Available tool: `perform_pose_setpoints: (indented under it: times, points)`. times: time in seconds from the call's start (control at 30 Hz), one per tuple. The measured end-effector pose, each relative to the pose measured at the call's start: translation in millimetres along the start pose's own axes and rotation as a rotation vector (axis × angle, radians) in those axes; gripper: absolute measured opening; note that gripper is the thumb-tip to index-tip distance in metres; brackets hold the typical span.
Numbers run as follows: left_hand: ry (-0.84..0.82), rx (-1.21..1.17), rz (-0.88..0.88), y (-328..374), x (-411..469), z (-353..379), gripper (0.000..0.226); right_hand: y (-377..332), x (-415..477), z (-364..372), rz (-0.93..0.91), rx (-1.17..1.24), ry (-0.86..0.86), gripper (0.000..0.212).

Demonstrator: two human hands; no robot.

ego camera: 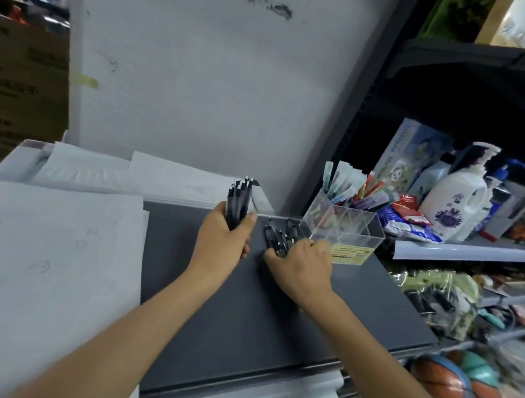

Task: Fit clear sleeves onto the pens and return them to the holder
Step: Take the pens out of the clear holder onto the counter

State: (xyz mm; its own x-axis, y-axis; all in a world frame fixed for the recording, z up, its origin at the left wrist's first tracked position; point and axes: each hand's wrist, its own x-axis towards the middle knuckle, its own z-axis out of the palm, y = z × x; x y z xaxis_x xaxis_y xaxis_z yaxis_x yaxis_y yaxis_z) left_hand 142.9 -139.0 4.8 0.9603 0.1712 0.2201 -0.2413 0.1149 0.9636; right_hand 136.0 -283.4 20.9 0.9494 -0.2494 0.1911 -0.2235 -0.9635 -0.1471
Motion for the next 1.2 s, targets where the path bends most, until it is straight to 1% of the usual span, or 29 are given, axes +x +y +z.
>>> perform_pose_setpoints:
  times: [0.07,0.17,0.27,0.37,0.53,0.63,0.83,0.9,1.0,1.1,1.17,1.2]
  points:
    - [-0.001,-0.002,-0.008,0.6,0.8,-0.4,0.018,-0.9,2.8,-2.9,-0.036,-0.043,-0.036,0.066]
    - [-0.009,-0.011,-0.005,1.8,0.4,0.7,0.018,-4.9,14.0,-15.5,-0.025,-0.061,-0.168,0.074]
    - [-0.015,0.011,0.003,3.3,-0.5,1.7,0.018,-10.4,26.6,-21.4,0.000,-0.078,-0.282,0.068]
    - [-0.016,0.015,-0.004,3.8,-1.1,-0.2,0.018,-16.2,25.2,-15.0,0.082,-0.074,-0.242,0.065]
    - [-0.005,0.010,-0.011,5.9,-2.4,-3.7,0.017,-19.9,24.7,-8.7,0.120,-0.097,-0.228,0.056]
    - [-0.007,-0.006,-0.022,6.8,-3.1,-3.7,0.017,-15.0,29.9,-16.2,0.044,-0.110,-0.291,0.049]
    - [-0.010,-0.036,-0.080,10.5,-3.5,-4.8,0.019,-18.0,37.4,-41.6,-0.046,-0.042,-0.433,0.037]
    - [0.004,-0.047,-0.112,11.7,-2.6,-6.4,0.023,-18.1,44.0,-43.4,-0.073,0.073,-0.432,0.033]
    - [0.039,-0.098,-0.136,12.8,-1.2,-7.8,0.024,-22.4,53.1,-44.5,-0.090,0.303,-0.391,0.022]
    - [0.071,-0.162,-0.138,13.6,1.1,-8.4,0.028,-30.5,62.7,-51.3,-0.099,0.426,-0.348,0.026]
    - [0.088,-0.148,-0.140,13.1,3.8,-10.1,0.028,-34.9,68.5,-57.1,-0.113,0.512,-0.309,0.028]
    - [0.099,-0.131,-0.138,12.3,5.6,-11.2,0.028,-36.1,71.3,-59.0,-0.122,0.595,-0.281,0.029]
